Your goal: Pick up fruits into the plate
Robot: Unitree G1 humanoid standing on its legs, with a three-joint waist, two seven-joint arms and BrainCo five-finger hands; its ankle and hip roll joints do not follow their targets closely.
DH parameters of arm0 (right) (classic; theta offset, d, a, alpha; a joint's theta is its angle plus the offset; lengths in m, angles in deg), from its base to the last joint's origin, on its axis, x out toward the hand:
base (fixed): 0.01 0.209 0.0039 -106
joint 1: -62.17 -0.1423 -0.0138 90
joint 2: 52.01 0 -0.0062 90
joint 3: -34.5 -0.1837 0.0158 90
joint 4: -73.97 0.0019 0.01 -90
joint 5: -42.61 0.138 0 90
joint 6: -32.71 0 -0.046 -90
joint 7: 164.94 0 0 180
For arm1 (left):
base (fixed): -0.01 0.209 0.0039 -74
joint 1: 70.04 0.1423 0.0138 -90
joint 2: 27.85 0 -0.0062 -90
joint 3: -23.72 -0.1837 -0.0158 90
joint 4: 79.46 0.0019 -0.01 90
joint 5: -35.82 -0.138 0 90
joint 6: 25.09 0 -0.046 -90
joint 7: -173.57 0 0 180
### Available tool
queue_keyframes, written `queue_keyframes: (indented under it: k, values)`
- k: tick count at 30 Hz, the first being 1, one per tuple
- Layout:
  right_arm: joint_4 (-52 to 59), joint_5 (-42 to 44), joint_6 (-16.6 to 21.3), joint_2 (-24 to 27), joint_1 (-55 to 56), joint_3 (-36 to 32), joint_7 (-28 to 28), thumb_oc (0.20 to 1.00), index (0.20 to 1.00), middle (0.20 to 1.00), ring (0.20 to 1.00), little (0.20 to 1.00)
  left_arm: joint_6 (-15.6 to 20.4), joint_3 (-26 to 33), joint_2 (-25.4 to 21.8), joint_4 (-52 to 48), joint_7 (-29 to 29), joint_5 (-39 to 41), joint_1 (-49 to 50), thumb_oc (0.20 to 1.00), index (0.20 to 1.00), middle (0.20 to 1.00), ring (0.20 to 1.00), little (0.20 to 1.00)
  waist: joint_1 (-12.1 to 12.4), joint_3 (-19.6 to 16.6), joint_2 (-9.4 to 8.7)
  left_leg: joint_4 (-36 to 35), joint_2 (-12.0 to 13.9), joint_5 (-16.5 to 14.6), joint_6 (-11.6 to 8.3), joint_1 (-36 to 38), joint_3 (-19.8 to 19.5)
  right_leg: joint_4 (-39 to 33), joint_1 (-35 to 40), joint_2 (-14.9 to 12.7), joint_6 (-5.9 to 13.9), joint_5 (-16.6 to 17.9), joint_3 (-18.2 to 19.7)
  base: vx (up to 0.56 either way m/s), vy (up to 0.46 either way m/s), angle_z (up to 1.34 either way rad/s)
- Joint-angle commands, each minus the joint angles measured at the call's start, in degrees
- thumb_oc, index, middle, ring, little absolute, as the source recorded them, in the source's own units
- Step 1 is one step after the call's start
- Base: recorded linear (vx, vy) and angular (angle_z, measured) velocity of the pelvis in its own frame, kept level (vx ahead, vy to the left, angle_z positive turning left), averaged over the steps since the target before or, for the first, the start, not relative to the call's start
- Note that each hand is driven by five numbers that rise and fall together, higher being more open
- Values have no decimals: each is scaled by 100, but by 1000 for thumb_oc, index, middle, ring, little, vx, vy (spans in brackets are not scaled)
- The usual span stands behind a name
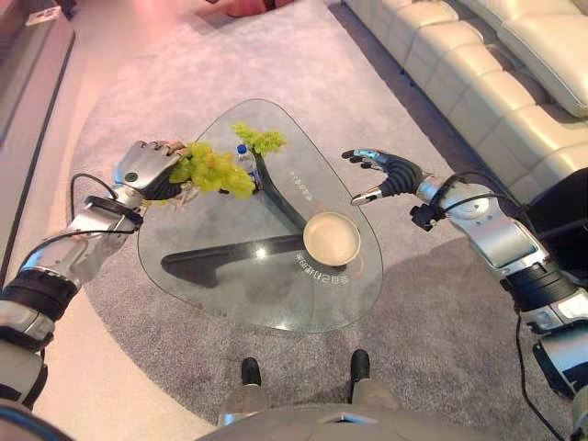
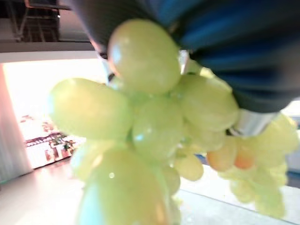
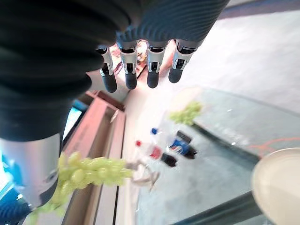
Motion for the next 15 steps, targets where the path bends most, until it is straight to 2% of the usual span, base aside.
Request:
queue_keyframes:
  k: [1,8,10,15]
  values:
    - [438,523,-370,-362,-435,340,24,1000,1000,1000,1000,1000,-54,-218,-326,-180,55,-95,-779,200,200,200,200,200,49,-629,-207,389,-150,-635,78,-196,32,459,182,-254,179,-663,-371,9,-33,2]
    - [690,642,-851,-910,-681,603,533,1000,1000,1000,1000,1000,-279,-598,-180,-518,462,-168,-1237,200,200,200,200,200,60,-727,-165,317,-110,-633,60,-78,51,378,309,-250,186,-671,-384,0,0,0]
    - [813,793,-1120,-1137,-708,679,735,1000,1000,1000,1000,1000,-406,-731,-101,-710,619,-251,-1385,200,200,200,200,200,60,-751,-150,310,-95,-636,55,-46,75,345,340,-256,192,-655,-384,0,0,0]
    - [843,1325,-1311,-1532,-699,782,1097,1000,1000,1000,1000,1000,-535,-970,30,-967,794,-478,-1634,200,200,200,200,200,50,-782,-125,258,-84,-622,37,1,115,273,381,-278,217,-613,-403,0,0,0]
